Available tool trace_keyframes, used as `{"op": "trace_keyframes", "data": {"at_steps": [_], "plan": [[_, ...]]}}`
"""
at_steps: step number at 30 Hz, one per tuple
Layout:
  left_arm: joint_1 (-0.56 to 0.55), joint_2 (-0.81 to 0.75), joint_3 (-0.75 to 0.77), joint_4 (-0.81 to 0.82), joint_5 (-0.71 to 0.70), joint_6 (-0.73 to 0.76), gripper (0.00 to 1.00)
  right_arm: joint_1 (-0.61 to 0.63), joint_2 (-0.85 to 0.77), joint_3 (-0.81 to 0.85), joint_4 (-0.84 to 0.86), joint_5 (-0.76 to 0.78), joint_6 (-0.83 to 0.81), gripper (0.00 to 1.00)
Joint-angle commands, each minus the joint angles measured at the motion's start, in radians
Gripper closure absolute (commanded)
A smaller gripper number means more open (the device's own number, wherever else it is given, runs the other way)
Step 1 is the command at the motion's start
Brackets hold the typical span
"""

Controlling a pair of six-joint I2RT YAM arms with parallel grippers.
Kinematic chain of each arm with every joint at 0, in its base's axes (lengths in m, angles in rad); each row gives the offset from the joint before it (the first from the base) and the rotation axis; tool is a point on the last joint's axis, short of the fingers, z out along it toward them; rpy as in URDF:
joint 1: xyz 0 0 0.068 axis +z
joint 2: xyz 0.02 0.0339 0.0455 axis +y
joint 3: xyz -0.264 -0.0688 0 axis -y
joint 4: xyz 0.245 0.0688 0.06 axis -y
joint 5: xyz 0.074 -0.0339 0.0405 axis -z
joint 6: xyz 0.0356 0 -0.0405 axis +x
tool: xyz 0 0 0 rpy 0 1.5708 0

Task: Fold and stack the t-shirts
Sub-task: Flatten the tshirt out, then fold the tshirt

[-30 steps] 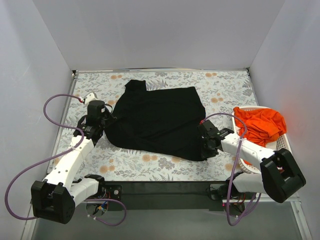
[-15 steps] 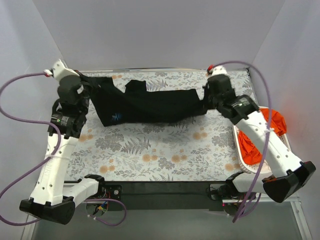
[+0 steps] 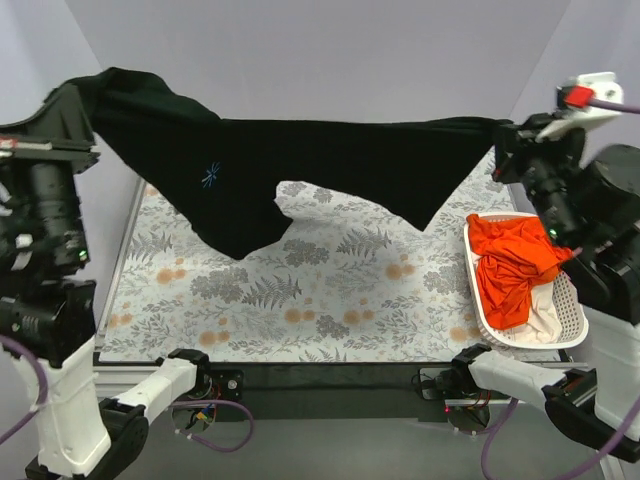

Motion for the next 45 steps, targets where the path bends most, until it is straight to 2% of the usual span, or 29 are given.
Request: {"op": "trace_keyframes", "data": {"at_steps": [1,5,10,14,19,23,27,29,30,34,41,45], "plan": [[0.006,-0.031,0.11,0.09,0.043,0.071,1.0,-0.004,-0.086,0.022,0.11,-0.088,-0.1,0.99],[0.006,0.018,0.198,0.087,0.129,0.091,1.0,-0.004,-0.108,0.045,0.107,-0.136,-0.128,0.99],[0.006,0.138,0.218,0.088,0.175,0.118,1.0,-0.004,-0.071,0.018,0.091,-0.103,-0.152,0.99],[0.006,0.241,0.14,0.105,0.194,0.13,1.0,-0.004,0.01,-0.051,0.094,-0.02,-0.175,0.99],[0.006,0.368,-0.131,0.226,0.174,0.166,1.0,-0.031,0.132,-0.206,0.155,0.06,-0.201,0.99],[0.016,0.543,-0.239,0.317,0.171,0.203,1.0,-0.161,0.251,-0.406,0.277,-0.093,-0.163,0.99],[0.038,0.801,-0.281,0.406,0.178,0.212,1.0,-0.312,0.383,-0.527,0.432,-0.201,-0.143,0.99],[0.055,0.903,-0.243,0.415,0.197,0.203,1.0,-0.343,0.5,-0.527,0.476,-0.216,-0.142,0.99],[0.059,1.002,-0.22,0.411,0.227,0.189,1.0,-0.373,0.541,-0.506,0.484,-0.211,-0.142,0.99],[0.07,1.176,-0.094,0.388,0.275,0.167,1.0,-0.427,0.721,-0.415,0.515,-0.198,-0.139,0.99],[0.081,1.279,-0.023,0.421,0.324,0.129,0.99,-0.462,0.877,-0.329,0.587,-0.211,-0.174,0.99],[0.082,1.266,-0.032,0.449,0.341,0.092,0.99,-0.47,0.903,-0.318,0.59,-0.217,-0.16,0.99]]}}
